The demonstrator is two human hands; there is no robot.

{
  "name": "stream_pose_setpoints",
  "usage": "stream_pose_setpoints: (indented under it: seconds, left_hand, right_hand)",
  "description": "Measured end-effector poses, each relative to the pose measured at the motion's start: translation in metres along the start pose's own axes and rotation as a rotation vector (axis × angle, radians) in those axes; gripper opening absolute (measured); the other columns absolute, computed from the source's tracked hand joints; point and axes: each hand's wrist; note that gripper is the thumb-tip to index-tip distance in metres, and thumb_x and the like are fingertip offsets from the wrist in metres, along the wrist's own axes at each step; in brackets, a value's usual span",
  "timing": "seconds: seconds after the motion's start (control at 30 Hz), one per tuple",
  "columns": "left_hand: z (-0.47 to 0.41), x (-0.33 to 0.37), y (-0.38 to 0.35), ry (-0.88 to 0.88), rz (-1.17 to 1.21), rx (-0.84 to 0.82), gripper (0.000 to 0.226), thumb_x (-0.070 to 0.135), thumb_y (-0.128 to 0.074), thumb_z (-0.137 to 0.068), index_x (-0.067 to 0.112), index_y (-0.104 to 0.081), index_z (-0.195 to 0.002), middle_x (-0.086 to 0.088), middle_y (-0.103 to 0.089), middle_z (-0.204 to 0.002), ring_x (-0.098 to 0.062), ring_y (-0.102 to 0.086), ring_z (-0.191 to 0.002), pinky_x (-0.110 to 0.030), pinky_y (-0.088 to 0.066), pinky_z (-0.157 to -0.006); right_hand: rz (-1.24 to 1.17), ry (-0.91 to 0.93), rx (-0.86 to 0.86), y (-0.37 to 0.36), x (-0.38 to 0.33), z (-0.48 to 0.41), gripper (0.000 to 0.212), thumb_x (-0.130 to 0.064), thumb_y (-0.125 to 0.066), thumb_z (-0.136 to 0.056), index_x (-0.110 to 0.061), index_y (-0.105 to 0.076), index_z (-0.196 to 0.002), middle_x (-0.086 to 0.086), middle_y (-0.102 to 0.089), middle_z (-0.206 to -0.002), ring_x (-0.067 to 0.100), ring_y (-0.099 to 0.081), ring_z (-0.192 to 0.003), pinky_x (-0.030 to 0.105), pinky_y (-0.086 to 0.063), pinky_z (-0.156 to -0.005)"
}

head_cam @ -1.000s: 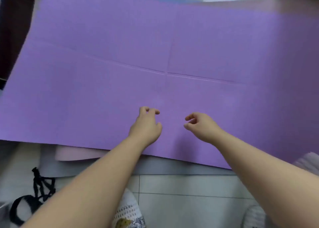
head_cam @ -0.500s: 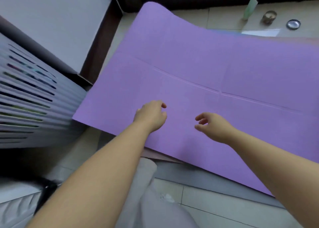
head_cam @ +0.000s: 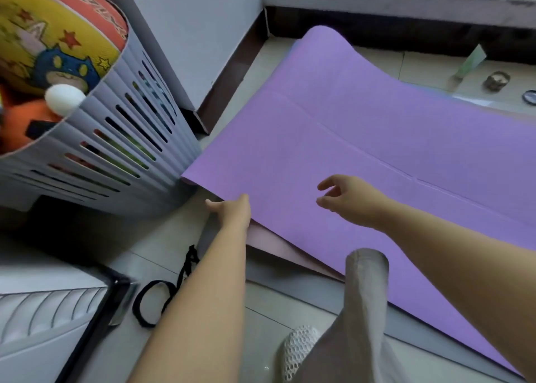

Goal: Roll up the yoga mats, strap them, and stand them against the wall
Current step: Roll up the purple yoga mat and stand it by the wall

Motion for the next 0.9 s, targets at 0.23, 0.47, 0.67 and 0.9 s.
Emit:
stream_pose_setpoints:
  seconds: [0.23, 0.47, 0.67, 0.9]
  left_hand:
    - [-0.001, -0.006, 0.004, -0.148, 0.100, -0.051, 0.059, 0.038, -0.059, -0.092, 0.009, -0.038, -0.139, -0.001, -0.050, -0.135, -0.022, -0.050, -0.119, -0.036, -0.041, -0.099]
    - [0.079, 0.049, 0.003, -0.677, -0.099, -0.162, 0.030, 0.017, -0.056, -0.096, 0.006, -0.053, -0.124, 0.003, -0.056, -0.108, -0.013, -0.052, -0.104, -0.016, -0.037, -0.084]
    - [0.178, 0.090, 0.003, -1.097, -0.551, -0.278, 0.028, 0.027, -0.050, -0.098, 0.008, -0.056, -0.118, -0.001, -0.061, -0.101, -0.020, -0.056, -0.097, -0.024, -0.037, -0.077]
    - [0.296, 0.087, 0.030, -1.659, -1.062, -0.281, 0.026, 0.015, -0.043, -0.096, 0.014, -0.052, -0.121, -0.001, -0.050, -0.083, -0.028, -0.054, -0.088, -0.035, -0.039, -0.072]
  right_hand:
    - [-0.013, -0.004, 0.004, -0.004, 0.003, 0.003, 0.036, -0.024, -0.058, -0.094, -0.016, -0.053, -0.129, 0.002, -0.060, -0.107, 0.019, -0.060, -0.091, 0.019, -0.040, -0.059]
    - [-0.016, 0.074, 0.137, 0.046, -0.020, 0.041, 0.035, -0.024, -0.056, -0.094, -0.018, -0.053, -0.128, -0.003, -0.060, -0.104, 0.017, -0.059, -0.087, 0.022, -0.042, -0.063]
    - [0.087, 0.280, 0.462, 0.112, -0.056, 0.107, 0.061, -0.017, -0.060, -0.090, -0.023, -0.033, -0.144, 0.006, -0.046, -0.136, 0.022, -0.055, -0.106, 0.029, -0.042, -0.084]
    - [0.842, 0.524, 0.599, 0.186, -0.080, 0.221, 0.106, -0.013, -0.071, -0.079, -0.030, 0.003, -0.153, 0.006, -0.013, -0.157, 0.028, -0.028, -0.137, 0.036, -0.045, -0.091]
Point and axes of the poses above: each hand's wrist, its own z-axis away from the middle knuckle, its own y-axis out of the back of the hand, x = y × z
